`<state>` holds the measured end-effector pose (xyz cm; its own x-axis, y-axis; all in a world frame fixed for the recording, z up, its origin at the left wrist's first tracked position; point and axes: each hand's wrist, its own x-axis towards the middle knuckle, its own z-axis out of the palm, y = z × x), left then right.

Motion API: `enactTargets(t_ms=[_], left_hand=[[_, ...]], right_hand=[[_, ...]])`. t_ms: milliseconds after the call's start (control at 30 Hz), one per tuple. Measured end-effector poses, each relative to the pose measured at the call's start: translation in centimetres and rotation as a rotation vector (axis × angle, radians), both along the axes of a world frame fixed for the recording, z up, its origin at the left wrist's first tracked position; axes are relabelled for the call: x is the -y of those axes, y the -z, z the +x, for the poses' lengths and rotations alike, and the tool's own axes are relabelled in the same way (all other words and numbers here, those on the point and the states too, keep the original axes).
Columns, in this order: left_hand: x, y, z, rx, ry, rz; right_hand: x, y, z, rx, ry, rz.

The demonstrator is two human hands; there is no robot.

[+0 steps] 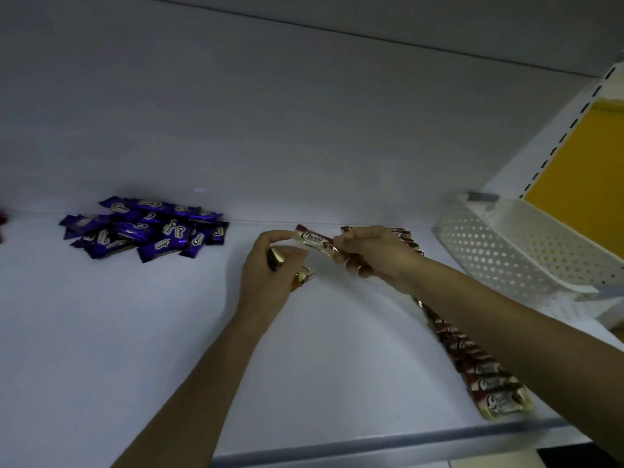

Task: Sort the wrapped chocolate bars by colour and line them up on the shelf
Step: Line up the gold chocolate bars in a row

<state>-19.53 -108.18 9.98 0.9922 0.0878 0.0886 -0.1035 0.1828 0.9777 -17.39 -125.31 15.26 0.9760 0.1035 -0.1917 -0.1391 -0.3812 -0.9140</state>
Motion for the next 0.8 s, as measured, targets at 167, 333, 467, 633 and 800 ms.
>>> enactTargets(t_ms=[167,333,467,633,800], left_hand=[[0.1,0.3,0.2,-0.008,-0.005,0.016],[0.3,0.1,0.1,-0.018,0.005,0.006],[0.3,0.4,0.2,-0.008,0.007,0.021],[0.4,1.0,0.4,0.012,0.021,0.063],[0.3,1.3,0.6,0.032,0.009,0.083]], right_hand=[[2.4,0.7,-0.1,0.051,-0.047,-0.351],[3.6,2.0,0.6,0.220,-0.033,-0.719],[3.4,2.5,0.6,0.329,-0.138,-0.735],[4.1,2.4,3.0,0.310,-0.185,-0.786],[6.0,2.9,5.8,0.377,0.033,-0.816]])
